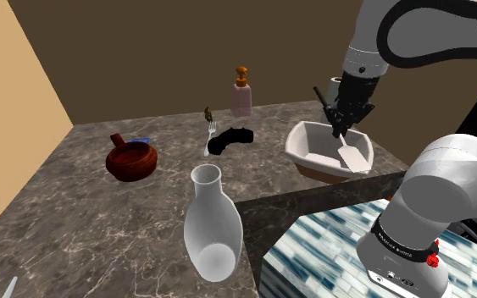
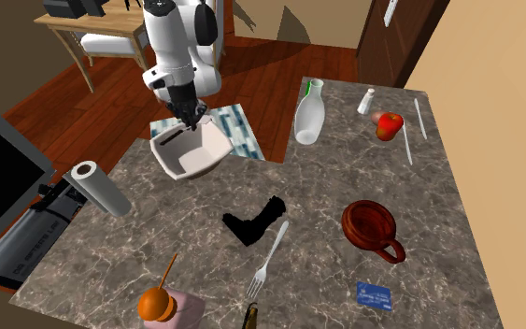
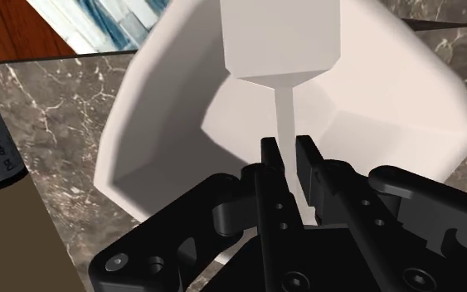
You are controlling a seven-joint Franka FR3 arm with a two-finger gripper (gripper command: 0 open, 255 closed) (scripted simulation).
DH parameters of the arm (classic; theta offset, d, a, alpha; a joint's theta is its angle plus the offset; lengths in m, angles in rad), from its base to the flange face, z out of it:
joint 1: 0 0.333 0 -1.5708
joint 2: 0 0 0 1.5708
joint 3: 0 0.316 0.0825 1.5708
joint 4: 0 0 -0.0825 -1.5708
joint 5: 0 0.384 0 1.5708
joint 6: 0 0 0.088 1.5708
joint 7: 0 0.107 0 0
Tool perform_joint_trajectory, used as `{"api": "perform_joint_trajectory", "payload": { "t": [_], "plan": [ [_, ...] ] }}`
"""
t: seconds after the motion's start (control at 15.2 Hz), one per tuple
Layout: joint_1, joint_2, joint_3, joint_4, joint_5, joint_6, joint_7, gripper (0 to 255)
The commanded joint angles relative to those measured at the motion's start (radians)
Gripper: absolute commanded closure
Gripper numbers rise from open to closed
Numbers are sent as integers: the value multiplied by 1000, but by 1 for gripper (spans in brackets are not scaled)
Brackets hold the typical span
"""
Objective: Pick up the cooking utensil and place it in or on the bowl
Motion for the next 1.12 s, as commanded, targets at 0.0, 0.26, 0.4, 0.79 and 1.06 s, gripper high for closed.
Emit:
{"api": "perform_joint_trajectory", "payload": {
  "t": [0.0, 0.26, 0.4, 0.79, 1.06],
  "plan": [
    [-2, -10, -3, -31, -3, 21, -2, 255],
    [-1, -19, -3, -88, -2, 69, -1, 255],
    [-1, -22, -2, -116, -2, 94, 0, 255],
    [0, -23, -2, -130, -2, 108, 0, 255],
    [1, -22, -2, -129, -2, 107, 1, 0]
  ]
}}
